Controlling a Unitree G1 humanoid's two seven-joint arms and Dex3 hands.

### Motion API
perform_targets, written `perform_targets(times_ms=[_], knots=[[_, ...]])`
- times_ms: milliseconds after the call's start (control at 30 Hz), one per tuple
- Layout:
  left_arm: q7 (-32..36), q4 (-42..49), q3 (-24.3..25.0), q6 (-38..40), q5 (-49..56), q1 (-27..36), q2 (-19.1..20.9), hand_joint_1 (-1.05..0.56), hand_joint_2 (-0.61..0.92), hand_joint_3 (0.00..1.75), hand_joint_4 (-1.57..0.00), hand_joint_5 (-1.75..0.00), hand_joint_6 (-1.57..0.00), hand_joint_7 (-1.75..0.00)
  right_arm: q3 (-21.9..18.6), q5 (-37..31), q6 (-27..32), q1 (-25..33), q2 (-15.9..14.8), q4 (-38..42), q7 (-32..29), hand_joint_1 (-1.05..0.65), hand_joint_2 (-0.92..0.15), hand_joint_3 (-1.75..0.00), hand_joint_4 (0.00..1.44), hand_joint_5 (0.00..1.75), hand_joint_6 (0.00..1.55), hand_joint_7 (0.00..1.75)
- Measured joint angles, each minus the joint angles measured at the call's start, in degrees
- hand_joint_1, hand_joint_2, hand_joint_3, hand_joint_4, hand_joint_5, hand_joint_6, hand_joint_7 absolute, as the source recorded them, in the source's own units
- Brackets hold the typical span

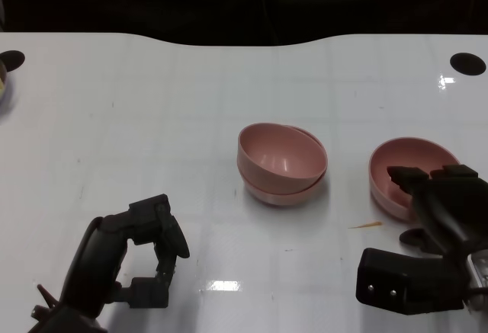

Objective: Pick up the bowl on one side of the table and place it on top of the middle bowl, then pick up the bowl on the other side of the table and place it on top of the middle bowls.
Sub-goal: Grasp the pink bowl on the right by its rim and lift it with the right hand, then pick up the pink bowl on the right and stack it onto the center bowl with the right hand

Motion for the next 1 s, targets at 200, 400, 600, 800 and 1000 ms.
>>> perform_targets(times_ms=[200, 400, 600, 800, 1000], knots=[[0.03, 0.04, -0.02, -0.64, 0.41, 0.04, -0.13, 0.0, 0.31, 1.52, -0.91, -1.75, -0.83, -1.56, 2.69, 1.72, -4.61, -4.95, -0.43, 10.31, -7.4, -0.22, -0.84, 0.0, 0.93, 1.33, 1.26, 0.07], [0.03, 0.03, -0.05, -0.64, 0.42, 0.14, -0.25, 0.0, 0.33, 1.5, -0.9, -1.75, -0.82, -1.55, 5.09, 2.67, -9.31, -8.8, -2.1, 15.51, -12.44, -0.2, -0.92, -0.03, 0.91, 1.74, 0.84, 1.27], [0.1, 0.03, -0.05, -0.69, 1.27, 0.15, -0.26, -0.01, 0.32, 1.52, -0.9, -1.75, -0.81, -1.55, 5.93, 3.03, -13.26, -8.69, -2.78, 14.45, -18.98, -0.14, -0.82, -0.01, 0.92, 1.75, 0.8, 1.52], [0.25, 0.02, -0.08, -0.67, 1.56, 0.14, -0.26, 0.0, 0.31, 1.54, -0.89, -1.75, -0.81, -1.56, 5.79, 3.0, -16.73, -8.86, -3.78, 5.57, -23.65, -0.1, -0.85, -0.06, 0.98, 1.75, 0.75, 1.74], [0.36, -0.03, -0.17, -0.63, 1.77, 0.17, -0.26, 0.01, 0.31, 1.54, -0.89, -1.75, -0.82, -1.56, 5.78, 4.06, -18.64, -9.85, -3.69, 0.46, -22.1, -0.13, -0.49, -0.73, 0.98, 1.75, 0.9, 1.42]])
